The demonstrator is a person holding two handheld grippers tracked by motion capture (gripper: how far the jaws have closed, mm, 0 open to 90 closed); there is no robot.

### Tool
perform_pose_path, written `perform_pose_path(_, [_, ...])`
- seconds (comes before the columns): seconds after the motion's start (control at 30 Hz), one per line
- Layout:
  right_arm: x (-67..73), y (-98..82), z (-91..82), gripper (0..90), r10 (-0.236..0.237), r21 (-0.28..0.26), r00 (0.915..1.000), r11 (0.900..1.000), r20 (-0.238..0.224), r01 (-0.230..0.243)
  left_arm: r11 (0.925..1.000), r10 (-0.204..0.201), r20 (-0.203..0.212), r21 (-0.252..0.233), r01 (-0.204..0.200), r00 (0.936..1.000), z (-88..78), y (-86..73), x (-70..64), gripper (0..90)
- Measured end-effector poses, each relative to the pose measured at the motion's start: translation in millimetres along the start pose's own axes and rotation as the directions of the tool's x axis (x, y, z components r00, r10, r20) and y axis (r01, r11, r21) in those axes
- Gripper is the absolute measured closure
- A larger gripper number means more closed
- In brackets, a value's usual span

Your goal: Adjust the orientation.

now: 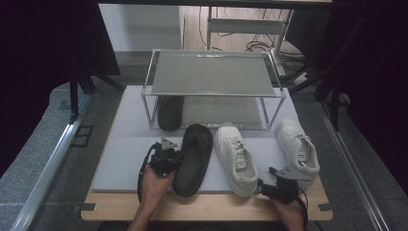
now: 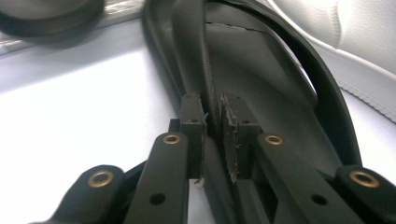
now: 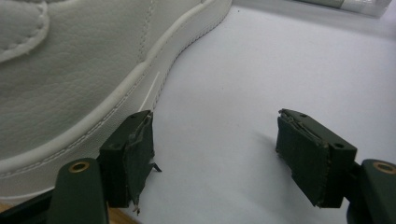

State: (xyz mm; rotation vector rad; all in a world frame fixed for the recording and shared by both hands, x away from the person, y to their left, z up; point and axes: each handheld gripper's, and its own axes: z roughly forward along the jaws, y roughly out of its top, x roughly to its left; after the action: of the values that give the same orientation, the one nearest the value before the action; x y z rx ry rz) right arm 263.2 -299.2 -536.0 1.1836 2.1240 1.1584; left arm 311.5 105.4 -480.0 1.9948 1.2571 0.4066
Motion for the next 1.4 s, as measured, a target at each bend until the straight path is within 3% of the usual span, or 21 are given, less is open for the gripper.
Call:
perform_pose_path(0.4, [0.0,0.0,0.0,27.6,0.0,0.0,1.0,1.0,0.001,0.0,0.9989,-0.006,-0.017,-0.047,0.005,0.9998,-11.8,5.8,10.7,83.1])
perform_pose_path(0.93, [0.0,0.0,0.0,27.6,0.0,0.0,1.0,1.0,0.0,0.0,0.9939,-0.007,-0.006,-0.11,0.007,1.0,-24.8,24.3,17.2,83.8])
perform_pose_path(1.13, [0.5,-0.1,0.0,27.6,0.007,0.0,1.0,1.0,-0.001,-0.007,0.9912,-0.016,-0.013,-0.131,0.014,0.9998,-18.0,38.2,20.6,83.9])
perform_pose_path(1.4, [0.2,-0.2,0.1,27.6,0.003,-0.002,1.0,1.0,0.001,-0.003,0.9875,-0.045,-0.051,-0.153,0.037,0.9977,7.0,53.7,26.9,83.8])
